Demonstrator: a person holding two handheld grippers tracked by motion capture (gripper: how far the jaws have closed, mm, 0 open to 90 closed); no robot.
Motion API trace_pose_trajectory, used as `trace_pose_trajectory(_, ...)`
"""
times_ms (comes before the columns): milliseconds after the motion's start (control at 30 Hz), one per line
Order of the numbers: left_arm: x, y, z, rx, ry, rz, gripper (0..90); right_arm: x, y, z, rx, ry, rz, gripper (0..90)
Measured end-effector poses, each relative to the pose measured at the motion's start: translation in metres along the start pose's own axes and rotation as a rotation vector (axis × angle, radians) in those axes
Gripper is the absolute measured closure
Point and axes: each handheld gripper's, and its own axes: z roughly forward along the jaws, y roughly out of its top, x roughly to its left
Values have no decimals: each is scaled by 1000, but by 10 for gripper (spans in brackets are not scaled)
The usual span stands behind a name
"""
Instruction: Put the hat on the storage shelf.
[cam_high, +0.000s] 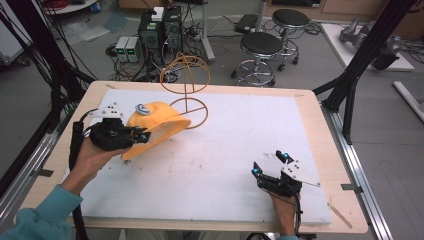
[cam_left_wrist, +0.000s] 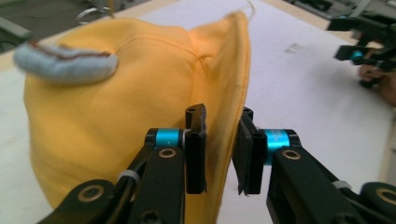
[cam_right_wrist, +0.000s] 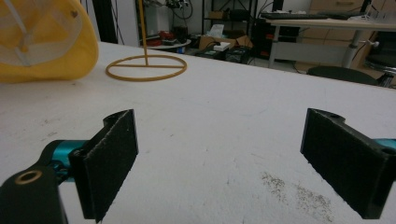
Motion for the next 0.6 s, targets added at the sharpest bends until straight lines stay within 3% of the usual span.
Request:
trace_pose_trajectory(133,-7,-2,9,5,-70,-31,648,1,0,0,4,2,6,101)
trace_pose_trajectory(267,-13,-1,13,-10,-109,-35,452,0,0,0,1,0,3,101)
trace_pose_trajectory(400,-17,0,15,-17,-114,-29,275,0,0,0,0,-2,-1,101)
trace_pose_trajectory(500,-18,0,17,-15,-90,-20,141,0,0,0,1,-2,-3,101)
trace_pose_trajectory(600,-17,0,16,-37,-82,-15,95,0,0,0,1,-2,2,100)
